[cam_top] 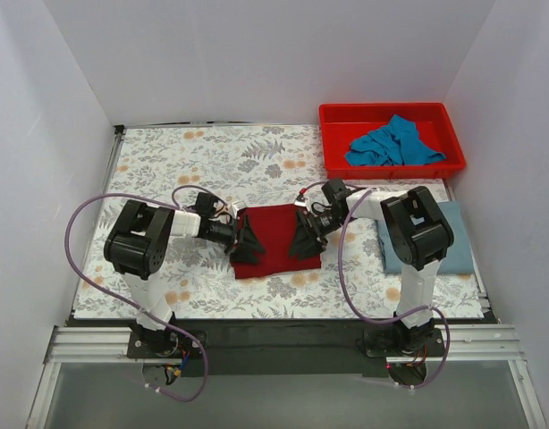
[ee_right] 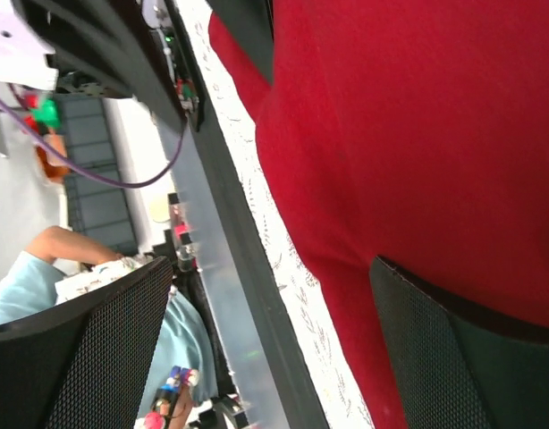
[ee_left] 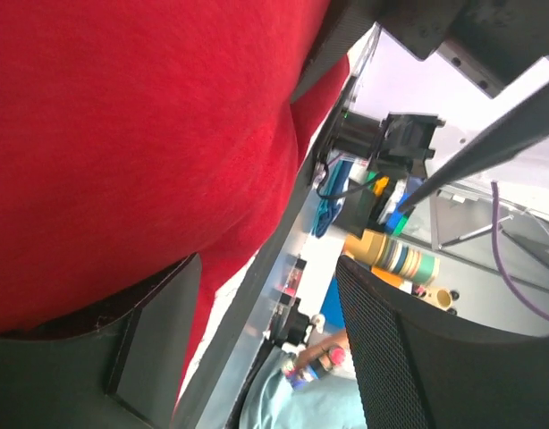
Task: Fold and stack the t-shirts
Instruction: Fold the tshirt
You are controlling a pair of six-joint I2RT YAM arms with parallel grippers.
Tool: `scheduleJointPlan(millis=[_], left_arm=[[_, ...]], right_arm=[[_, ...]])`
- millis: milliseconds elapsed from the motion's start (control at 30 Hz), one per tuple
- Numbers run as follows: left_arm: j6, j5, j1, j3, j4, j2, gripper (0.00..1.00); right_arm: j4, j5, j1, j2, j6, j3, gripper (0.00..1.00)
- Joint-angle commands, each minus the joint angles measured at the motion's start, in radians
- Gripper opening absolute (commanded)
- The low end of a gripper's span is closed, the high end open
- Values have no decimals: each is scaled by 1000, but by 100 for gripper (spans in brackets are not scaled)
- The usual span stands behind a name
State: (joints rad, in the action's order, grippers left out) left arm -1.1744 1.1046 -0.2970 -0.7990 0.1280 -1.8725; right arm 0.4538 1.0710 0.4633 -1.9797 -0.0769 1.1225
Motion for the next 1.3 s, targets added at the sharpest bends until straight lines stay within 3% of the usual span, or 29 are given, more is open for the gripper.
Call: scheduleJointPlan(millis=[0, 67, 167, 267, 633, 867, 967, 1100, 1267], left_arm=[[73, -203, 82, 0, 102, -37, 61], [197, -107, 78, -20, 157, 54, 59], [359, -71, 39, -60, 203, 211, 61], [349, -23, 39, -113, 182, 305, 61], [157, -130, 94, -339, -44, -63, 57], [180, -137, 166, -476, -41, -292, 55], [276, -134, 180, -589, 34, -327, 54], [357, 9, 177, -602, 134, -208, 54], [286, 98, 150, -305, 205, 129, 55]], right_arm=[[-10, -158, -34, 34, 29, -66, 98], [-6, -102, -28, 94, 38, -43, 98], [0, -71, -28, 189, 20, 35, 98], [-27, -92, -32, 205, 2, 157, 98], [-159, -149, -81, -140, 2, 358, 98], [-208, -198, -132, -280, 17, 430, 98], [-204, -207, -141, -295, 3, 486, 98], [-201, -80, -137, -169, -117, 525, 98], [-214, -22, -82, 89, -205, 289, 98]])
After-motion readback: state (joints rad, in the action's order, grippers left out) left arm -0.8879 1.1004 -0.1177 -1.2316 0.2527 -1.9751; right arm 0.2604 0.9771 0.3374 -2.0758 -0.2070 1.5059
